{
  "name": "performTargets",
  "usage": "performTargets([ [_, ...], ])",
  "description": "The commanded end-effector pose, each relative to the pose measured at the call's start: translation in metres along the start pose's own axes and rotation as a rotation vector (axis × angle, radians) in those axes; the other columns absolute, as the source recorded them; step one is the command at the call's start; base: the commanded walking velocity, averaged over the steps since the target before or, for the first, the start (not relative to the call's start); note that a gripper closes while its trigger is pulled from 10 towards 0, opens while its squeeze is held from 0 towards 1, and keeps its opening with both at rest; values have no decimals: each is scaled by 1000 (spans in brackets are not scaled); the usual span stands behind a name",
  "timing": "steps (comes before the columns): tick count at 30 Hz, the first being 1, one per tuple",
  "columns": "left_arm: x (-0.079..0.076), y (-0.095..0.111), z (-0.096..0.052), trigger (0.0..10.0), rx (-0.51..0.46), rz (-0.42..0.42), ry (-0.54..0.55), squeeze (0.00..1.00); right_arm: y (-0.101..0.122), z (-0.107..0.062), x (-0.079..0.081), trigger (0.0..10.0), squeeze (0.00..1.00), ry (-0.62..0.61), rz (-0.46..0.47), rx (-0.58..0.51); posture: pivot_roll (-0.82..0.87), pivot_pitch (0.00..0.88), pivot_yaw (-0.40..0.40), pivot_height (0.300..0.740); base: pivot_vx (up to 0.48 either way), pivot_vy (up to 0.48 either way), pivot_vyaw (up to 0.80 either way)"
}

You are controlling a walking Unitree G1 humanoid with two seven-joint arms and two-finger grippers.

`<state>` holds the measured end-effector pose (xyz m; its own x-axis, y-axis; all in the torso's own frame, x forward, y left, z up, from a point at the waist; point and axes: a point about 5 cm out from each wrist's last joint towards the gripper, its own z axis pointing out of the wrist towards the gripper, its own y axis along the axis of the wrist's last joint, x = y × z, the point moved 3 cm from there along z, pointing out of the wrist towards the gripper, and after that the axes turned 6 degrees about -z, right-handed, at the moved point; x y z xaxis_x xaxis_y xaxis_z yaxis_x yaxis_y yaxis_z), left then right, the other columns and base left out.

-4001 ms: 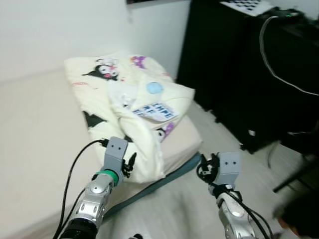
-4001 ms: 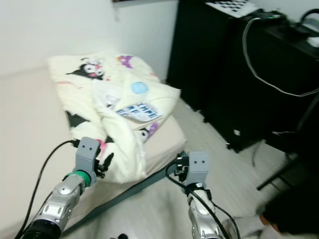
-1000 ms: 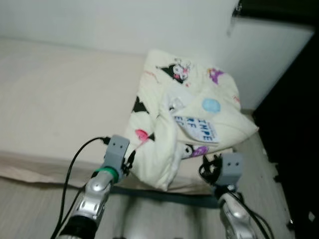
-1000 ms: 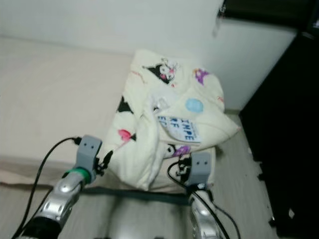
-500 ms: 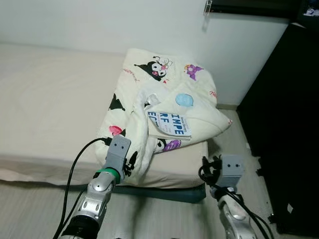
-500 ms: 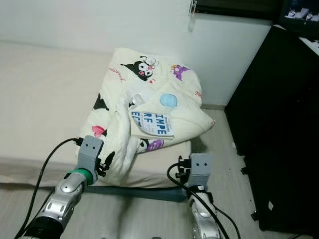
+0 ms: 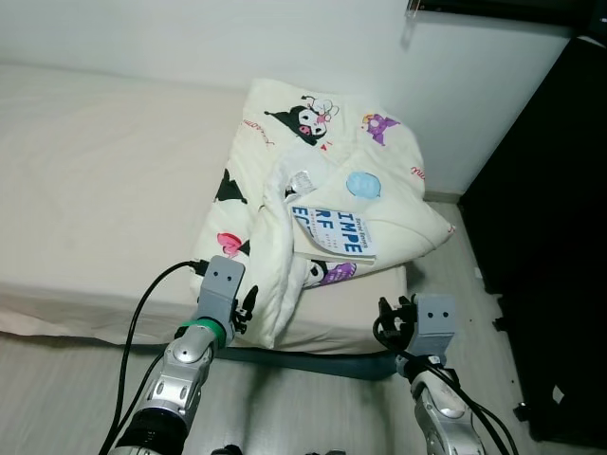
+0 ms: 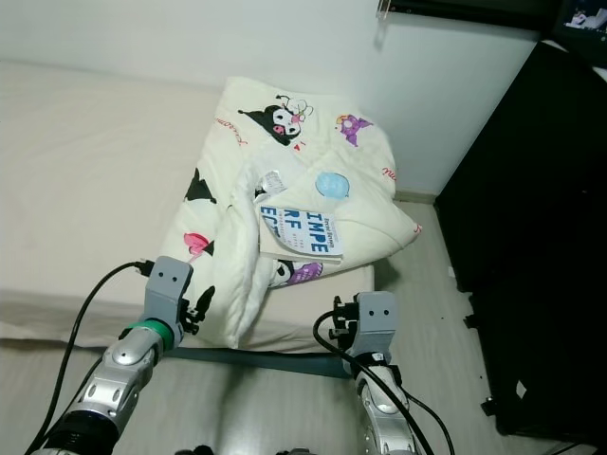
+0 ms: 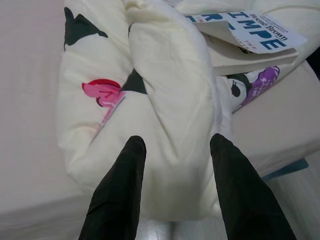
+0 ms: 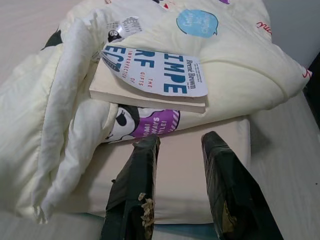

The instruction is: Clean up the room

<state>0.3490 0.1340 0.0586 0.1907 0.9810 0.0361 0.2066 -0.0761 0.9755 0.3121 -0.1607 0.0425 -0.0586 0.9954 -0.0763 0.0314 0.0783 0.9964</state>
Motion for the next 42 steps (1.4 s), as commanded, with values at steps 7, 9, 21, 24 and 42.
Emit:
performTargets([
  [7, -2, -7, -4, 10000, 9, 2, -7, 0, -4, -4, -2, 10000, 0, -13, 10, 11, 8, 98, 14, 740, 0, 0, 0],
  [9, -3, -7, -4, 10000, 11, -2, -10, 0, -4, -4, -2, 10000, 0, -13, 10, 11, 8, 98, 14, 740, 0, 0, 0],
  [21, -5, -11, -6, 10000, 16, -9, -22, 0, -6, -7, -3, 10000, 0, -16, 9, 19, 8, 105, 12, 740, 0, 0, 0],
  [24, -4, -13, -6, 10000, 25, -15, -14, 0, -7, -7, -3, 10000, 0, -19, 6, 23, 8, 105, 12, 740, 0, 0, 0],
  [42, -3, -11, -4, 10000, 23, -17, -15, 0, 0, -3, -6, 10000, 0, -35, -10, -8, 10, 96, 18, 665, 0, 0, 0],
])
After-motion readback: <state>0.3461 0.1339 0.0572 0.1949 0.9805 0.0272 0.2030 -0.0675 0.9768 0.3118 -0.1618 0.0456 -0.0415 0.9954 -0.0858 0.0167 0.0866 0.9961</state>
